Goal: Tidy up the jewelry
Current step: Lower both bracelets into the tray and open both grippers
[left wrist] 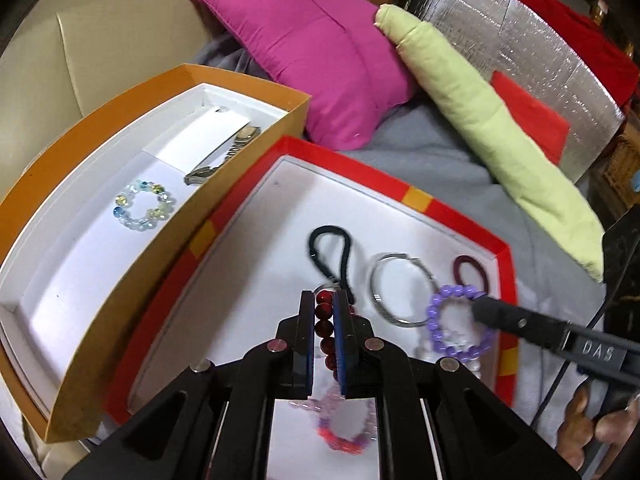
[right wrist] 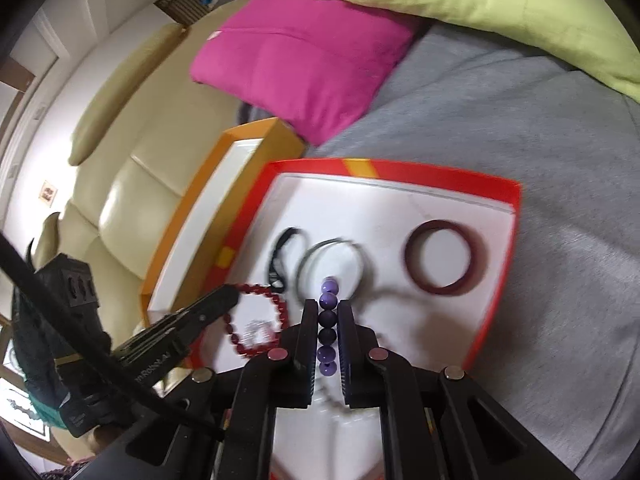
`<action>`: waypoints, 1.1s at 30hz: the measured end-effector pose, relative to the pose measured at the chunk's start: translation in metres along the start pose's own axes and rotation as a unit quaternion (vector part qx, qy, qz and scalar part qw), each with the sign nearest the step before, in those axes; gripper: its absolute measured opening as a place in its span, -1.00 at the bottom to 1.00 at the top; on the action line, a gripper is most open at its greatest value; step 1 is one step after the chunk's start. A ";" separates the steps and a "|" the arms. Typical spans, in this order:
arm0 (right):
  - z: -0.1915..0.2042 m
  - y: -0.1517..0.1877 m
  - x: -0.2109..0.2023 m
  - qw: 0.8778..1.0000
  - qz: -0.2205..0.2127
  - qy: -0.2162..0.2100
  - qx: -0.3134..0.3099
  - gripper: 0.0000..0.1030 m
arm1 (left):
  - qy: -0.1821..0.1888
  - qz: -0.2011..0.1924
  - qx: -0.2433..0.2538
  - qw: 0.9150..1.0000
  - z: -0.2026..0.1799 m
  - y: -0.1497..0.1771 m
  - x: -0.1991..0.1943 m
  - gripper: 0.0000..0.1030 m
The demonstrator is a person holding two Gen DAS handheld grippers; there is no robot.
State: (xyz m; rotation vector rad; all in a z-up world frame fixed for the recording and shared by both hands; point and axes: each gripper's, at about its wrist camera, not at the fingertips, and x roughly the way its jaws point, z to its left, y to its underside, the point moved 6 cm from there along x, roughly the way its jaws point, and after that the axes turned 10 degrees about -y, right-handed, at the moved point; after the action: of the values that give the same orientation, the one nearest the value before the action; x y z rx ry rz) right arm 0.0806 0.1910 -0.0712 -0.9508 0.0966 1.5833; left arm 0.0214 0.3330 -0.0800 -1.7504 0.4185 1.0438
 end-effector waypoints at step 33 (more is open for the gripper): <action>-0.008 -0.014 -0.003 0.994 -0.011 0.103 -0.036 -0.77 | -0.079 -0.037 0.046 0.995 -0.004 -0.014 -0.002 -0.82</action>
State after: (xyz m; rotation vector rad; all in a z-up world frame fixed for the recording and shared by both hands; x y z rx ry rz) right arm 0.0966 0.1880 -0.0677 -1.1666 0.1732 1.4735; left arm 0.0317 0.3356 -0.0694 -1.5768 0.2943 1.0842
